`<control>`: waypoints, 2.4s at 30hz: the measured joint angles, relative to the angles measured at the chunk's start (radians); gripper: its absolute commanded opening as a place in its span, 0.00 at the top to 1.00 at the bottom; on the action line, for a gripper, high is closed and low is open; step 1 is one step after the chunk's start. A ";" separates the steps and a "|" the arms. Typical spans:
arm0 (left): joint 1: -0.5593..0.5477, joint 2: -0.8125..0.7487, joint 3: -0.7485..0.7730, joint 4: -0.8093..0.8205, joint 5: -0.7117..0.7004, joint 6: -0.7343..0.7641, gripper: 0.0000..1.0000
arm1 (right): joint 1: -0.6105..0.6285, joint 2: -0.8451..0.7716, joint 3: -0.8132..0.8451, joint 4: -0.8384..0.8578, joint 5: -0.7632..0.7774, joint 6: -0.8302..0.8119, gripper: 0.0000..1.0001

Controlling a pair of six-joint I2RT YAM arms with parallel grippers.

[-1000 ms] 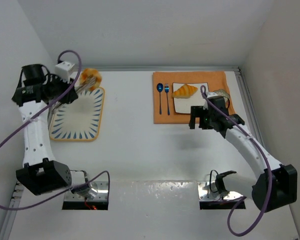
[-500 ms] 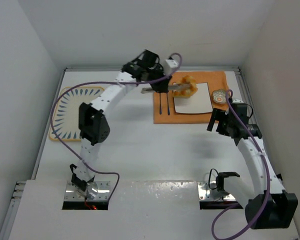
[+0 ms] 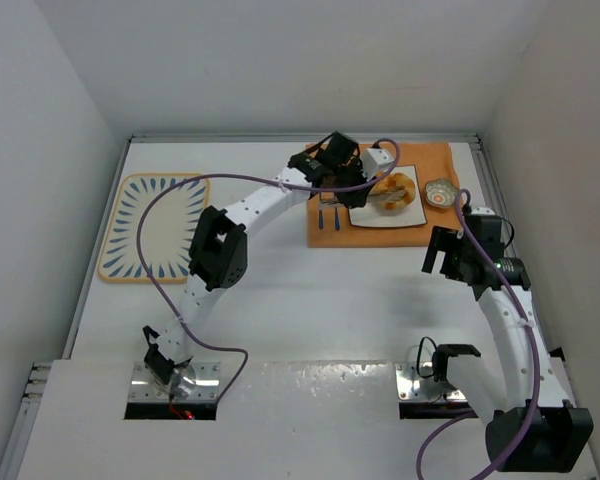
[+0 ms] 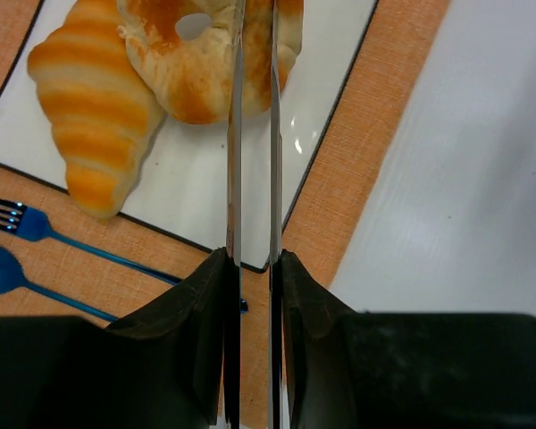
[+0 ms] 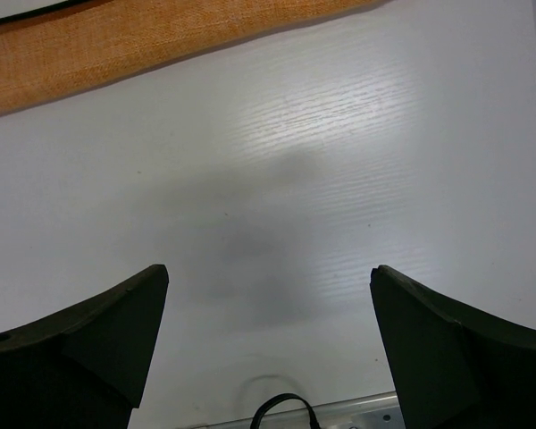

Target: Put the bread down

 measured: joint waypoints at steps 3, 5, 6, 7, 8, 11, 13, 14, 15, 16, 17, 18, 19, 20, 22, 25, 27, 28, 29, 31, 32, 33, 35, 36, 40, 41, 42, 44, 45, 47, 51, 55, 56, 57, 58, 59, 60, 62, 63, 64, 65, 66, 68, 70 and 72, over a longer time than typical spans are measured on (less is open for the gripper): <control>0.005 0.000 -0.005 0.017 0.000 -0.003 0.65 | 0.000 0.000 0.000 -0.002 0.002 -0.012 0.04; 0.005 -0.002 -0.029 0.041 0.014 -0.006 0.61 | 0.000 0.000 0.000 -0.002 0.002 -0.018 0.04; 0.005 -0.002 -0.042 0.043 0.022 -0.007 0.61 | 0.000 0.000 0.000 -0.002 0.002 -0.019 0.04; 0.005 -0.002 -0.055 0.043 0.030 -0.007 0.60 | 0.000 0.000 0.000 -0.002 0.002 -0.019 0.04; 0.004 -0.002 -0.065 0.040 0.037 -0.007 0.60 | 0.000 0.000 0.000 -0.002 0.002 -0.019 0.04; 0.004 -0.003 -0.080 0.034 0.053 -0.008 0.52 | 0.000 0.000 0.000 -0.001 -0.003 -0.019 0.04; 0.004 -0.004 -0.080 0.035 0.055 -0.007 0.47 | 0.000 0.001 0.000 -0.001 -0.006 -0.018 0.04; 0.004 -0.006 -0.080 0.035 0.055 -0.008 0.47 | 0.000 0.001 0.000 -0.001 -0.008 -0.018 0.04; 0.004 -0.008 -0.080 0.034 0.056 -0.008 0.43 | 0.000 0.002 0.000 -0.001 -0.013 -0.018 0.04; 0.004 -0.011 -0.079 0.035 0.058 -0.008 0.41 | 0.000 0.003 0.000 -0.001 -0.016 -0.018 0.04; 0.005 -0.014 -0.079 0.034 0.061 -0.009 0.40 | 0.000 0.003 0.000 -0.001 -0.023 -0.018 0.04; 0.005 -0.017 -0.079 0.034 0.064 -0.010 0.40 | 0.000 0.003 0.000 -0.001 -0.029 -0.018 0.04; 0.005 -0.021 -0.074 0.031 0.070 -0.013 0.40 | 0.000 0.003 0.000 -0.001 -0.035 -0.018 0.04; 0.005 -0.023 -0.065 0.026 0.075 -0.016 0.40 | 0.000 0.003 0.000 -0.001 -0.040 -0.018 0.04; 0.006 -0.023 -0.036 0.023 0.085 -0.023 0.40 | 0.000 0.003 0.000 -0.001 -0.047 -0.018 0.04; 0.012 -0.034 0.008 0.023 0.108 -0.042 0.40 | 0.000 -0.001 0.000 -0.001 -0.060 -0.018 0.04; 0.022 -0.063 0.022 0.023 0.135 -0.069 0.40 | 0.000 -0.004 0.000 0.000 -0.067 -0.018 0.04; 0.026 -0.071 0.024 0.023 0.140 -0.074 0.40 | 0.000 -0.004 0.000 0.000 -0.070 -0.018 0.04; 0.036 -0.087 0.024 0.022 0.153 -0.084 0.40 | 0.000 -0.004 0.000 0.000 -0.077 -0.016 0.04; 0.075 -0.130 0.020 0.011 0.172 -0.112 0.41 | 0.000 -0.003 0.000 0.001 -0.088 -0.013 0.04; 0.098 -0.153 0.011 0.009 0.171 -0.125 0.41 | 0.000 -0.003 0.000 0.002 -0.092 -0.012 0.04; 0.135 -0.187 -0.009 0.014 0.162 -0.137 0.41 | 0.000 -0.002 0.000 0.004 -0.095 -0.010 0.04; 0.226 -0.267 -0.073 0.018 0.102 -0.166 0.42 | 0.000 0.002 -0.001 0.010 -0.101 -0.005 0.04; 0.281 -0.304 -0.112 0.028 0.045 -0.183 0.42 | 0.000 0.005 -0.001 0.013 -0.105 0.000 0.04; 0.481 -0.396 -0.274 0.079 -0.164 -0.240 0.43 | 0.000 0.031 -0.005 0.032 -0.107 0.016 0.03; 0.513 -0.406 -0.320 0.090 -0.199 -0.249 0.43 | 0.000 0.037 -0.005 0.036 -0.107 0.020 0.02; 0.538 -0.410 -0.371 0.097 -0.235 -0.257 0.43 | 0.000 0.043 -0.006 0.039 -0.106 0.023 0.02; 0.549 -0.410 -0.473 0.119 -0.280 -0.269 0.43 | -0.001 0.051 -0.012 0.046 -0.100 0.033 0.00; 0.542 -0.407 -0.525 0.119 -0.291 -0.271 0.43 | -0.002 0.052 -0.020 0.051 -0.095 0.038 0.00; 0.517 -0.391 -0.595 0.115 -0.298 -0.272 0.43 | -0.005 0.050 -0.044 0.054 -0.090 0.049 0.00; 0.463 -0.356 -0.686 0.148 -0.317 -0.283 0.43 | -0.009 0.029 -0.126 0.046 -0.085 0.080 0.00; 0.456 -0.321 -0.721 0.196 -0.343 -0.301 0.42 | -0.012 0.005 -0.163 0.021 -0.082 0.098 0.00; 0.458 -0.314 -0.731 0.204 -0.349 -0.307 0.39 | -0.012 0.000 -0.163 0.020 -0.080 0.100 0.00; 0.457 -0.309 -0.745 0.212 -0.354 -0.311 0.33 | -0.012 -0.005 -0.163 0.021 -0.078 0.101 0.00; 0.457 -0.307 -0.765 0.216 -0.359 -0.315 0.30 | -0.012 -0.009 -0.163 0.021 -0.075 0.103 0.00; 0.456 -0.307 -0.781 0.220 -0.361 -0.321 0.24 | -0.012 -0.012 -0.163 0.020 -0.072 0.104 0.00; 0.454 -0.307 -0.796 0.220 -0.364 -0.325 0.08 | -0.012 -0.014 -0.163 0.019 -0.068 0.106 0.00; 0.443 -0.303 -0.820 0.219 -0.364 -0.336 0.00 | -0.013 -0.014 -0.163 0.016 -0.065 0.109 0.00; 0.436 -0.303 -0.823 0.222 -0.369 -0.341 0.00 | -0.013 -0.014 -0.163 0.013 -0.065 0.109 0.00; 0.433 -0.303 -0.823 0.226 -0.368 -0.344 0.00 | -0.013 -0.015 -0.163 0.009 -0.067 0.109 0.00; 0.430 -0.303 -0.823 0.228 -0.367 -0.348 0.00 | -0.013 -0.016 -0.163 0.005 -0.071 0.109 0.00; 0.428 -0.303 -0.823 0.227 -0.367 -0.351 0.00 | -0.013 -0.018 -0.163 0.002 -0.077 0.109 0.00; 0.425 -0.303 -0.813 0.212 -0.366 -0.356 0.00 | -0.013 -0.024 -0.163 -0.005 -0.092 0.108 0.00; 0.425 -0.312 -0.797 0.186 -0.369 -0.352 0.00 | -0.013 -0.038 -0.163 -0.013 -0.101 0.108 0.00; 0.425 -0.348 -0.789 0.158 -0.367 -0.328 0.00 | -0.013 -0.059 -0.165 -0.029 -0.109 0.113 0.00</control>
